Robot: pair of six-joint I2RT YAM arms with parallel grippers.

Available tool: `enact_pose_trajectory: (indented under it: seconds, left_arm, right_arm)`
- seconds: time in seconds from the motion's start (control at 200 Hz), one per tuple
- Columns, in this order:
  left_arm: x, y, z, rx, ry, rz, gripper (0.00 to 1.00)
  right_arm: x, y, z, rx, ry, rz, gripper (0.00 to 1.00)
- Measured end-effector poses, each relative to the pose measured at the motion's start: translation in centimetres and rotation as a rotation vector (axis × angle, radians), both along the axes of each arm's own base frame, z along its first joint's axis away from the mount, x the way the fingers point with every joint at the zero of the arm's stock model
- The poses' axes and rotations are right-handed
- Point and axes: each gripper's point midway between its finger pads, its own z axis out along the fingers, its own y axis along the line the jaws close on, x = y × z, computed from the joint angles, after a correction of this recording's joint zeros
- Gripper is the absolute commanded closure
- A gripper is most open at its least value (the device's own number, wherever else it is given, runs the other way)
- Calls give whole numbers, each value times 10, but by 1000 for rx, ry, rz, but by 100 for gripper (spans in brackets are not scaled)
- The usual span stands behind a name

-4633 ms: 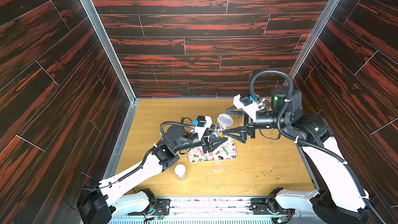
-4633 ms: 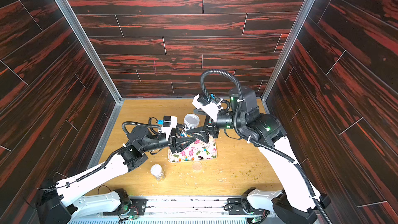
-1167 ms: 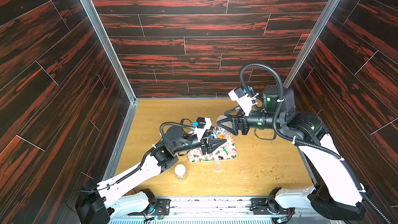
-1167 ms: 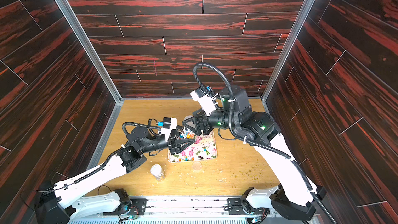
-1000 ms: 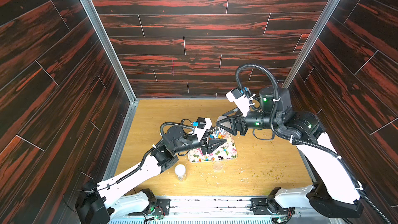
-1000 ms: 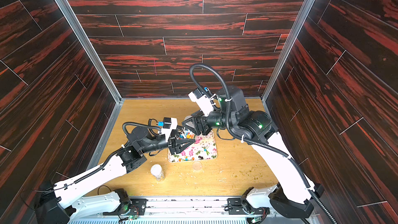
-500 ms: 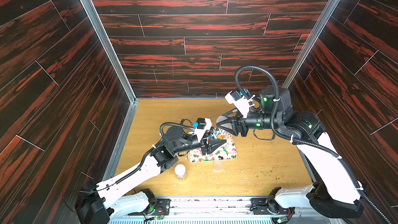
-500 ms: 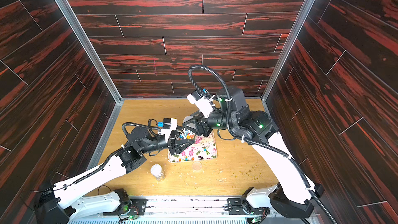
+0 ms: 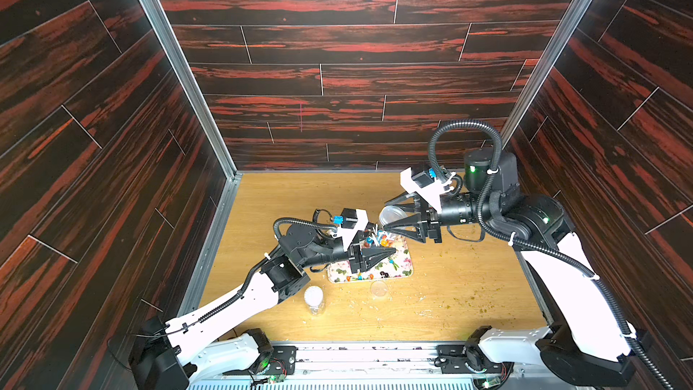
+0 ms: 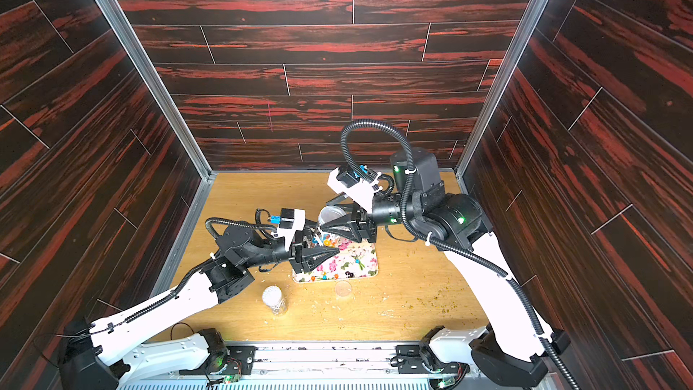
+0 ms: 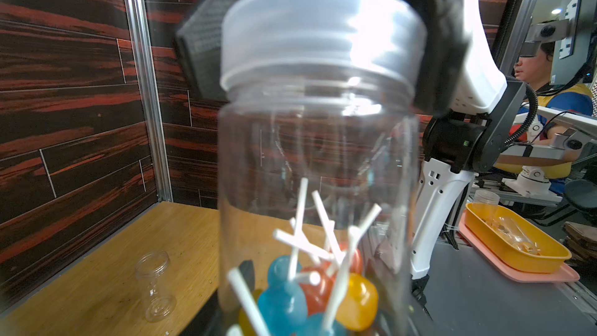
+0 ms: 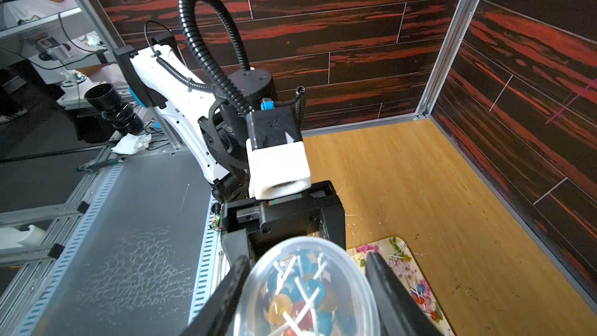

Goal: Pour the candies out of the jar
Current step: Unscrew the lid from the jar.

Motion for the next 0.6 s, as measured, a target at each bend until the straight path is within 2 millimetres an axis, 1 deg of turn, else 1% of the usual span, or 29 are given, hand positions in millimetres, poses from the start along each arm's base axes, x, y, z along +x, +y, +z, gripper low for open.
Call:
enact_pose_trajectory:
  seconds: [0.291,0.596]
  left_arm:
    - [-1,1,7,-27,2,-5,44]
    - [-3,1,8,-31,19,-19,44]
  right_arm:
    - [-1,1,7,-1,-23,69,50]
    - [-2,1,8,6,-23,77,37]
